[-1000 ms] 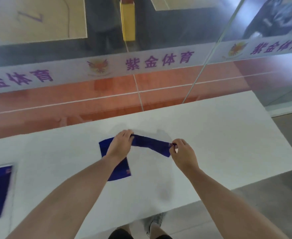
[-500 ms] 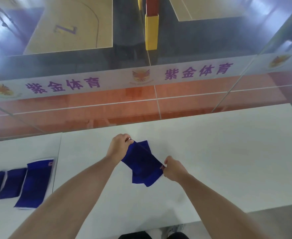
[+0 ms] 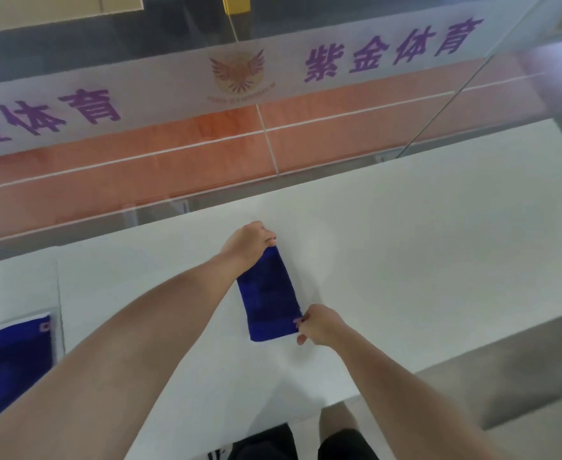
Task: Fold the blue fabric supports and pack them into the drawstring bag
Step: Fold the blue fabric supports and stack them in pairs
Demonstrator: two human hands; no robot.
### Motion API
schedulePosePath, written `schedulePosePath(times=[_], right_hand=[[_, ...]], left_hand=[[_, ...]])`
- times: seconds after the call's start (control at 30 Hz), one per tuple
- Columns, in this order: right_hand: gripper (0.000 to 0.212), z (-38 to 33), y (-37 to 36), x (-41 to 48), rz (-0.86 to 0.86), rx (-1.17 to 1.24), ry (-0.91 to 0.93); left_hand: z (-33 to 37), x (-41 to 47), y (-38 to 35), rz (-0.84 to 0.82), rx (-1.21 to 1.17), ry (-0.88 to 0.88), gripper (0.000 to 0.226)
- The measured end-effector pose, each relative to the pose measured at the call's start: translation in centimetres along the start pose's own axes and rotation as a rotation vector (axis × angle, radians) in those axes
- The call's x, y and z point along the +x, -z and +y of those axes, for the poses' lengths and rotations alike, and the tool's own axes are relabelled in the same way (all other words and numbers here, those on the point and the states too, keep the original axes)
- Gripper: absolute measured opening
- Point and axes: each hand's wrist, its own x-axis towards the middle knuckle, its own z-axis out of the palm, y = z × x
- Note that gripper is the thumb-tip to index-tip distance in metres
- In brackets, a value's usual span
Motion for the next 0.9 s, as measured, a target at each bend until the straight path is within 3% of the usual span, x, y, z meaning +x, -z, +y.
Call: schedulePosePath(times=[0.1, 0.2, 0.4, 0.53, 0.8, 0.9], right_hand=[[0.025, 0.4, -0.6, 0.1, 0.075, -0.005, -0.013], [0.034, 0.7, -1.2, -0.4, 0.157, -0.044, -0.028], [0.026, 0.2, -2.0, -0.9, 0.284, -0.016, 0.013], [0.023, -0.2, -3.4, -0.2, 0.277, -0.148, 0.056], [0.009, -2.0, -4.3, -0.5, 0.285, -0.227, 0.228], [0.014, -2.9, -4.4, -1.0, 0.303, -0.192, 0.318]], left_hand=[[-0.7, 0.4, -1.1, 0.051, -0.069, 0.015, 0.022], [-1.4, -0.2, -1.6, 0.139, -0.068, 0.077, 0.035], [-3.5, -4.4, -2.3, 0.141, 0.192, 0.178, 0.043], [-4.0, -6.5, -2.9, 0.121, 0.181, 0.217, 0.044], [-6.7, -13.1, -3.2, 0.185, 0.037, 0.492, 0.035], [-7.5, -17.3, -3.3, 0.235, 0.024, 0.632, 0.028]])
